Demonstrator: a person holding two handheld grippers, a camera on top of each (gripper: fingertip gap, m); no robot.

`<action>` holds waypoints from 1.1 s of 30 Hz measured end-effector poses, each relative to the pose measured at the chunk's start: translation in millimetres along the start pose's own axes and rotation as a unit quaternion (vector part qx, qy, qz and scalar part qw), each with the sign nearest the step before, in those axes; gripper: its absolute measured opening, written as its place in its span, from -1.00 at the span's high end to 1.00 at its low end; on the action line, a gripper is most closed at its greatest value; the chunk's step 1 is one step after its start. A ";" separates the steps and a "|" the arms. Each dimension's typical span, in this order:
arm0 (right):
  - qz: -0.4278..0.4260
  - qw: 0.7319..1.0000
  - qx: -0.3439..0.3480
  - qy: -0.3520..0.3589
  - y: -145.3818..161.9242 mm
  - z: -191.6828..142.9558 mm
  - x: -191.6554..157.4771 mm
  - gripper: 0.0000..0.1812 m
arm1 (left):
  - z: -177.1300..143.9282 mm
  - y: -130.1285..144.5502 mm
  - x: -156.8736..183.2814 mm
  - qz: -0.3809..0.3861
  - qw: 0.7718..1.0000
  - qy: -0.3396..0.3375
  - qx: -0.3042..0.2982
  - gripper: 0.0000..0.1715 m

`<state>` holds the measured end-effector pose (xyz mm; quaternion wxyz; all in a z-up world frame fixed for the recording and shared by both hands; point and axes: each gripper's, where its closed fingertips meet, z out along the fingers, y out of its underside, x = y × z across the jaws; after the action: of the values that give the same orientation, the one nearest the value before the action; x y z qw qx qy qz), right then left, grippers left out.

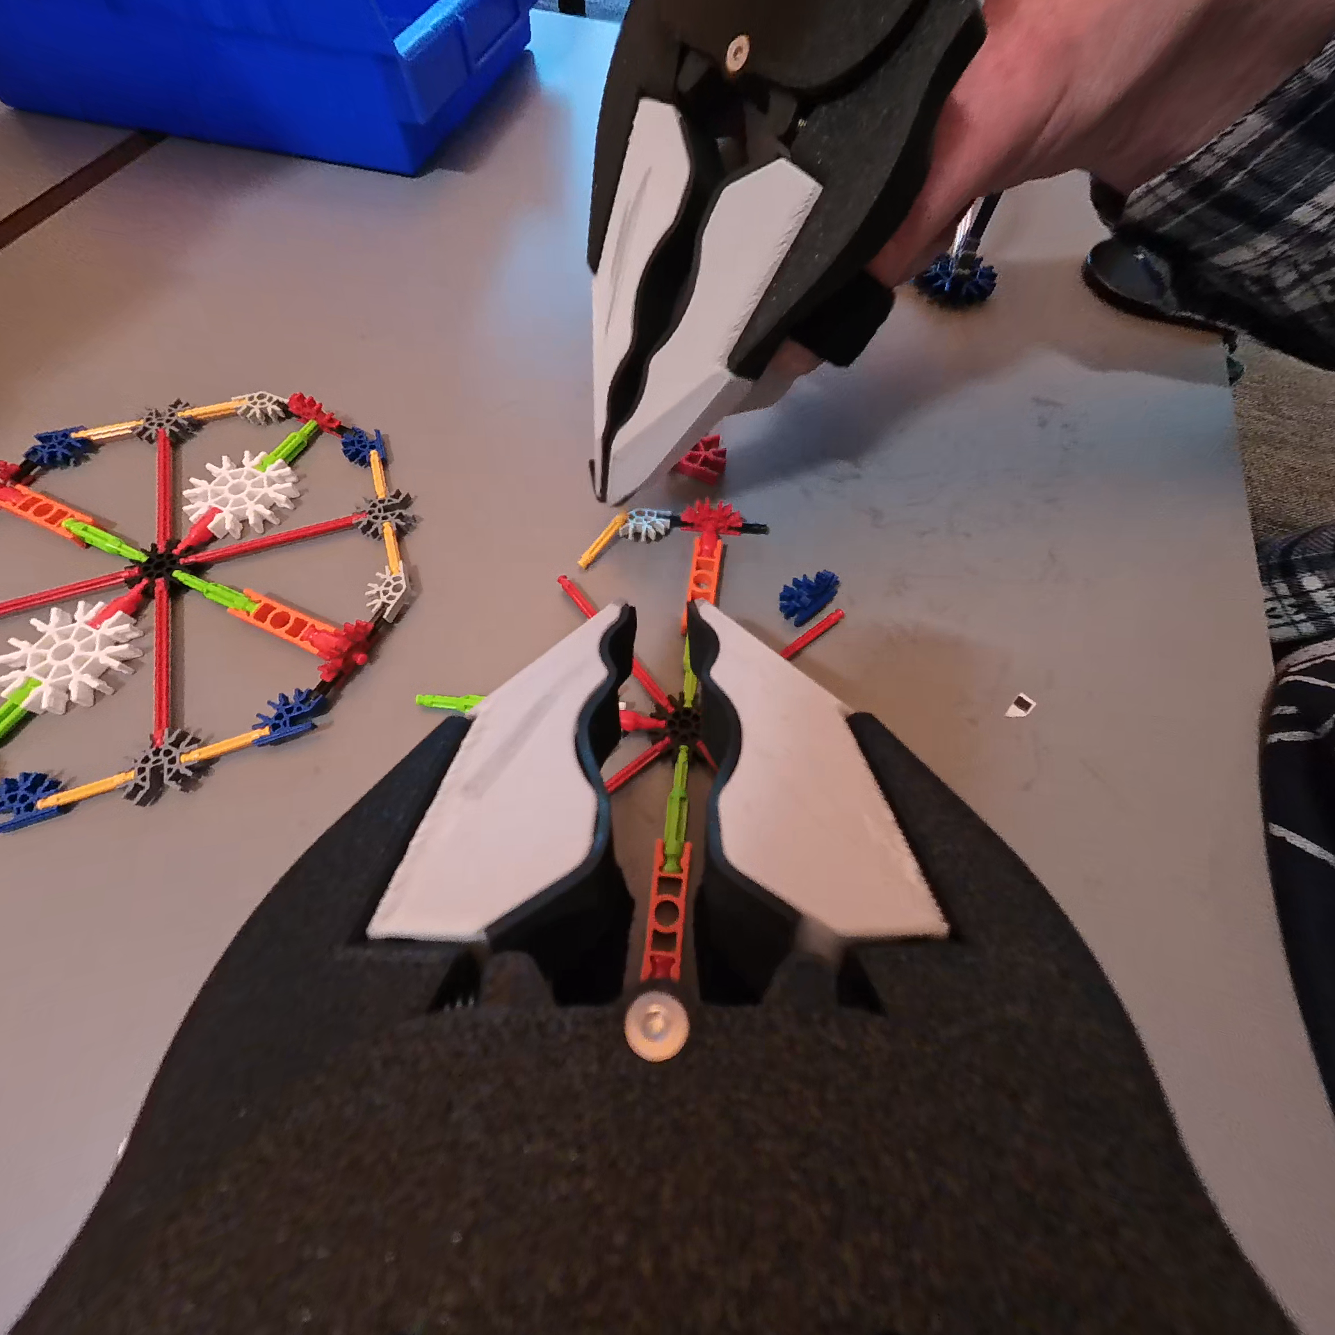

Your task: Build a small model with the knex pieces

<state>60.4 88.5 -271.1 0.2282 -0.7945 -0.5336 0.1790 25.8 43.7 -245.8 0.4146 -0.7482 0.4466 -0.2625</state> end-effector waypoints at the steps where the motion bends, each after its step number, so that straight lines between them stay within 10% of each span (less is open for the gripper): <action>1: -0.001 1.000 -0.001 0.000 0.1 -1.0 -0.3 1.00 | 0.0 0.1 0.0 0.000 1.000 0.000 0.000 0.84; 33: 0.014 1.000 0.015 -0.008 -3.3 -1.9 -0.4 1.00 | 11.8 8.3 4.5 0.093 0.994 -0.041 -0.040 0.85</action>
<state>58.8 88.9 -267.7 0.2338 -0.7970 -0.5211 0.1965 33.1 42.1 -258.9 0.4251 -0.7292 0.5073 -0.1738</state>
